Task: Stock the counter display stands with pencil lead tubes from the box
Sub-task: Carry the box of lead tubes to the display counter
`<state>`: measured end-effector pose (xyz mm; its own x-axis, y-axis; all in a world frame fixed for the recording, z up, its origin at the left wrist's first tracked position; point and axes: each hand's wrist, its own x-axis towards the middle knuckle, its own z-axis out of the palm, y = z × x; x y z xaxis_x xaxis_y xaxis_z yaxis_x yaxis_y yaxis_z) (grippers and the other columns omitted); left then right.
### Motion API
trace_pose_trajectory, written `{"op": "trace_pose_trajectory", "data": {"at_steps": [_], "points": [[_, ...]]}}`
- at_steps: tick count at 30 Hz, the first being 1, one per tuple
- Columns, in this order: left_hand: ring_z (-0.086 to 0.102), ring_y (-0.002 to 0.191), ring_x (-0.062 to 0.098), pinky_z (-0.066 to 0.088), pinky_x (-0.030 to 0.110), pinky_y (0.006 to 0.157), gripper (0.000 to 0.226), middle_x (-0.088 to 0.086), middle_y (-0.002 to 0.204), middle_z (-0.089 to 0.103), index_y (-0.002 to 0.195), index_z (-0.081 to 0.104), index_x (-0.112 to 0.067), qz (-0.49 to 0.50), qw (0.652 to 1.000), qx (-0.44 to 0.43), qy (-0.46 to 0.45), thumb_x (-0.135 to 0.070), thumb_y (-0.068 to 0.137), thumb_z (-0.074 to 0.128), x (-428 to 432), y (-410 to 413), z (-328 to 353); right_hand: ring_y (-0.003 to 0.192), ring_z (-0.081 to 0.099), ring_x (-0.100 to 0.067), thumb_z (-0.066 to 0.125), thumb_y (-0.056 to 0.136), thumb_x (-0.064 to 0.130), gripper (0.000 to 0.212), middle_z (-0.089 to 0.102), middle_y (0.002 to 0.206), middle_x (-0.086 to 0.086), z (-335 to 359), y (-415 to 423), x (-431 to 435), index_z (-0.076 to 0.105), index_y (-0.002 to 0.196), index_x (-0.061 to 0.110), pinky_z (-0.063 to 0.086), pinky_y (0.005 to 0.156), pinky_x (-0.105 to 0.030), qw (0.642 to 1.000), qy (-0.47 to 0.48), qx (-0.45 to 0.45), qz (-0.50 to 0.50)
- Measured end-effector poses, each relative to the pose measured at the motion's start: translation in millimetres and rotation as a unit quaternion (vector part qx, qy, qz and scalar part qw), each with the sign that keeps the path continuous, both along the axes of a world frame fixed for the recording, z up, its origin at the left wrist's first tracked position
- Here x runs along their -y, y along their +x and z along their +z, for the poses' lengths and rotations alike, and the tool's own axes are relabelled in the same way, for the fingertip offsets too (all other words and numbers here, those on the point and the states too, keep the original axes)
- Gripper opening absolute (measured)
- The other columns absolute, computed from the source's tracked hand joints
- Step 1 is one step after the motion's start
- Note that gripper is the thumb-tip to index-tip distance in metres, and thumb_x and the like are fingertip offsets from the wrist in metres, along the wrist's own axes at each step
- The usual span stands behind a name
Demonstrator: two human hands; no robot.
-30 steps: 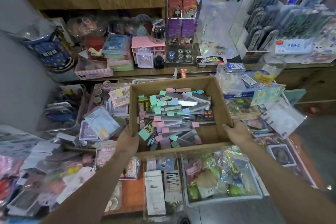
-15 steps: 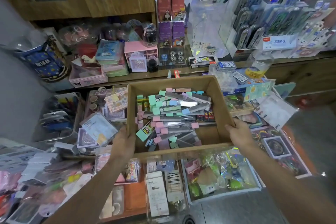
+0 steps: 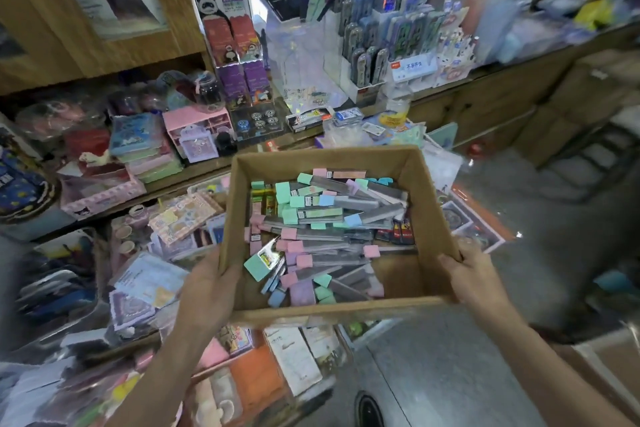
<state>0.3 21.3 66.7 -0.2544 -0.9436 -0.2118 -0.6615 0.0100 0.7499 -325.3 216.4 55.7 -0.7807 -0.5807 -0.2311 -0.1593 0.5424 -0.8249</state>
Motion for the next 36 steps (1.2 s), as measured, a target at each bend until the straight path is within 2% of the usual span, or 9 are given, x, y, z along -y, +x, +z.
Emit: {"op": "trace_pose_trajectory", "data": {"at_steps": [3, 5, 8, 11, 16, 22, 25, 30, 36], "points": [[0.067, 0.074, 0.016, 0.056, 0.037, 0.063, 0.018, -0.004, 0.082, 0.070, 0.091, 0.060, -0.037, -0.051, 0.999, -0.006, 0.009, -0.024, 0.101, 0.052, -21.2, -6.6, 7.7, 0.060, 0.064, 0.000, 0.061, 0.098, 0.003, 0.017, 0.071, 0.073, 0.012, 5.0, 13.6, -49.6, 0.074, 0.097, 0.014, 0.042, 0.048, -0.011, 0.998, 0.001, 0.011, -0.062], [0.068, 0.070, 0.016, 0.056, 0.036, 0.060, 0.018, -0.003, 0.079, 0.071, 0.093, 0.061, -0.037, -0.078, 0.997, -0.005, 0.012, -0.025, 0.101, 0.052, -35.0, -13.5, 11.5, 0.058, 0.066, 0.002, 0.059, 0.099, 0.004, 0.024, 0.072, 0.065, 0.010, 9.7, 22.1, -79.7, 0.073, 0.088, 0.020, 0.046, 0.047, -0.012, 0.996, 0.000, 0.025, -0.091], [0.071, 0.074, 0.018, 0.059, 0.039, 0.067, 0.019, -0.005, 0.084, 0.072, 0.101, 0.058, -0.040, -0.114, 0.993, -0.010, 0.029, -0.023, 0.102, 0.050, -56.1, -29.2, 17.3, 0.072, 0.073, -0.012, 0.058, 0.101, 0.008, 0.026, 0.076, 0.075, 0.007, 15.9, 30.8, -119.4, 0.071, 0.089, 0.027, 0.057, 0.065, -0.032, 0.991, 0.006, 0.035, -0.132], [0.071, 0.068, 0.020, 0.056, 0.036, 0.058, 0.028, -0.005, 0.086, 0.071, 0.103, 0.055, -0.044, -0.140, 0.989, -0.012, 0.039, -0.017, 0.101, 0.050, -76.9, -51.2, 22.3, 0.088, 0.074, -0.027, 0.057, 0.101, 0.008, 0.021, 0.078, 0.092, -0.005, 17.8, 27.2, -155.2, 0.073, 0.103, 0.021, 0.059, 0.086, -0.048, 0.986, -0.004, 0.041, -0.164], [0.069, 0.073, 0.014, 0.054, 0.032, 0.063, 0.033, -0.006, 0.082, 0.072, 0.085, 0.057, -0.046, -0.153, 0.987, -0.007, 0.054, -0.016, 0.099, 0.051, -113.0, -109.3, 25.5, 0.096, 0.070, -0.030, 0.058, 0.101, 0.009, 0.021, 0.076, 0.100, -0.007, 19.7, -8.1, -209.8, 0.070, 0.114, 0.021, 0.054, 0.096, -0.054, 0.977, -0.003, 0.050, -0.205], [0.072, 0.076, 0.018, 0.058, 0.042, 0.074, 0.029, -0.006, 0.085, 0.076, 0.100, 0.065, -0.039, -0.173, 0.982, -0.007, 0.079, -0.013, 0.099, 0.053, -171.4, -205.5, 23.4, 0.084, 0.072, -0.030, 0.059, 0.097, 0.004, 0.027, 0.078, 0.086, -0.002, 18.1, -91.3, -282.1, 0.074, 0.093, 0.026, 0.057, 0.084, -0.047, 0.970, -0.006, 0.049, -0.238], [0.073, 0.074, 0.014, 0.057, 0.038, 0.071, 0.030, -0.011, 0.083, 0.076, 0.097, 0.067, -0.040, -0.173, 0.981, -0.010, 0.087, -0.012, 0.099, 0.055, -199.4, -261.0, 23.1, 0.080, 0.072, -0.023, 0.059, 0.098, 0.004, 0.028, 0.077, 0.076, 0.008, 18.0, -139.6, -319.0, 0.074, 0.090, 0.027, 0.055, 0.077, -0.040, 0.966, -0.008, 0.052, -0.252], [0.073, 0.084, 0.022, 0.058, 0.045, 0.080, 0.028, -0.005, 0.097, 0.076, 0.107, 0.066, -0.038, -0.193, 0.976, -0.010, 0.101, -0.014, 0.099, 0.054, -231.7, -349.8, 28.2, 0.050, 0.066, -0.012, 0.058, 0.099, 0.004, 0.023, 0.073, 0.062, 0.006, 18.5, -214.8, -363.6, 0.073, 0.089, 0.018, 0.045, 0.055, -0.029, 0.955, -0.001, 0.064, -0.290], [0.071, 0.070, 0.009, 0.052, 0.029, 0.061, 0.038, -0.017, 0.079, 0.073, 0.087, 0.063, -0.050, -0.239, 0.967, -0.007, 0.081, -0.014, 0.097, 0.057, -230.1, -456.1, 27.6, 0.072, 0.073, -0.034, 0.062, 0.098, 0.008, 0.017, 0.076, 0.070, -0.004, 18.6, -296.2, -373.0, 0.074, 0.091, 0.017, 0.053, 0.066, -0.039, 0.942, 0.011, 0.058, -0.330]]}}
